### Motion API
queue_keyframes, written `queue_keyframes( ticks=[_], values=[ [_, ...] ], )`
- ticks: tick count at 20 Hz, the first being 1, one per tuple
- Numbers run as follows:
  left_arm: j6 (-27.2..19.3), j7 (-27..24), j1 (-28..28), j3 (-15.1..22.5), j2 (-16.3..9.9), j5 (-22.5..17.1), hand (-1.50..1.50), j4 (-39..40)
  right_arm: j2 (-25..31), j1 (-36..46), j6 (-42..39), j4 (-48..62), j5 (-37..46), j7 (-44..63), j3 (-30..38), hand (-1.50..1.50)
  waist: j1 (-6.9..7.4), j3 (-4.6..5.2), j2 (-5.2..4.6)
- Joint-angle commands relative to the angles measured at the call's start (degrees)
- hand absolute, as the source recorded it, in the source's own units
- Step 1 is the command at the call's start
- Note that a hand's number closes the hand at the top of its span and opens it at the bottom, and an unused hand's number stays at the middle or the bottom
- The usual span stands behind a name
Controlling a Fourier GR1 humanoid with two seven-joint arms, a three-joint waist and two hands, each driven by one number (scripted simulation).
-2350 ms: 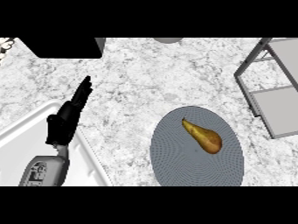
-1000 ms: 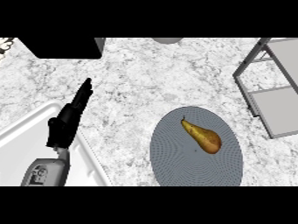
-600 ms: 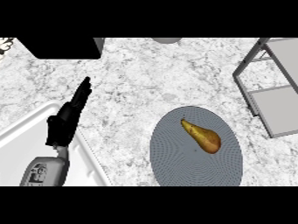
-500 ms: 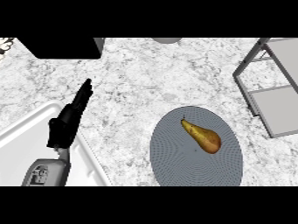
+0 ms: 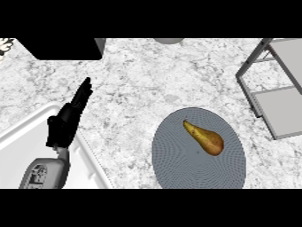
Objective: Pick the can from the placemat and place it in the tiered shelf
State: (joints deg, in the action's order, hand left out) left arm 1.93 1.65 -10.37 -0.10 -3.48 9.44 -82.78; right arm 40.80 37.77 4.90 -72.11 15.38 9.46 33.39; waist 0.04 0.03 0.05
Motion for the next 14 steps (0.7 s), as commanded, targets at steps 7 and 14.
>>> queue_keyframes(
  ticks=[7,14],
  values=[
    [0.3,0.2,1.8,0.1,-0.3,-0.2,0.00,-1.9,9.1,2.9,-0.8,1.5,-12.0,8.7,14.5,-1.50,-0.44,-0.04,0.14],
    [0.2,1.4,-0.4,-1.0,-0.4,-0.9,0.00,-1.2,22.5,-3.9,-10.9,13.0,-15.3,16.4,21.8,-1.50,-1.20,-0.07,0.13]
  ],
)
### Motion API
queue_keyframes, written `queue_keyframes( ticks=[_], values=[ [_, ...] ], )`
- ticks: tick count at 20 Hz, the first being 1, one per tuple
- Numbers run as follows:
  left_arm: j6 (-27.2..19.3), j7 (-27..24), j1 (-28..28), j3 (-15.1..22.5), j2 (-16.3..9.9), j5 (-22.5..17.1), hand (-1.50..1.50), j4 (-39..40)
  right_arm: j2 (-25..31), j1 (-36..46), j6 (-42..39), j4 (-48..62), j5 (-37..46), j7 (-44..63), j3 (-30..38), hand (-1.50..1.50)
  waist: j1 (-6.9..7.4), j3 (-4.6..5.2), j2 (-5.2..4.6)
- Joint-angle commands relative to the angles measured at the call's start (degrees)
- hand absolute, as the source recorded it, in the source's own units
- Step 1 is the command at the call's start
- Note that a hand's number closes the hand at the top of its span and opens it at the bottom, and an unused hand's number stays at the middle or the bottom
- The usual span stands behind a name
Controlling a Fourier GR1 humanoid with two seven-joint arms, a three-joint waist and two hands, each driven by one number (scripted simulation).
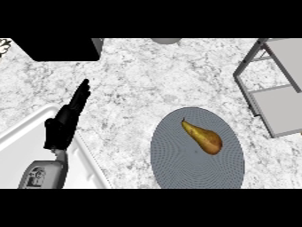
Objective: Pick the can from the placemat and place it in the tiered shelf
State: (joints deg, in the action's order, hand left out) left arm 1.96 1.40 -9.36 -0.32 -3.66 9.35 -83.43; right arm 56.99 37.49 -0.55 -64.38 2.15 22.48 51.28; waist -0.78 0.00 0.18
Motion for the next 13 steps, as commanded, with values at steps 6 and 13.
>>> queue_keyframes(
  ticks=[6,13],
  values=[
    [0.4,0.3,0.9,0.7,0.0,0.2,0.00,-1.1,16.6,-12.5,-17.8,20.1,-4.4,-5.0,10.4,-1.50,0.02,-0.08,-0.13],
    [-0.2,1.6,2.7,0.5,-0.1,0.1,0.00,-4.7,22.1,-25.6,-28.4,36.8,-3.9,-21.6,18.9,-1.50,-0.54,-0.30,0.02]
  ],
)
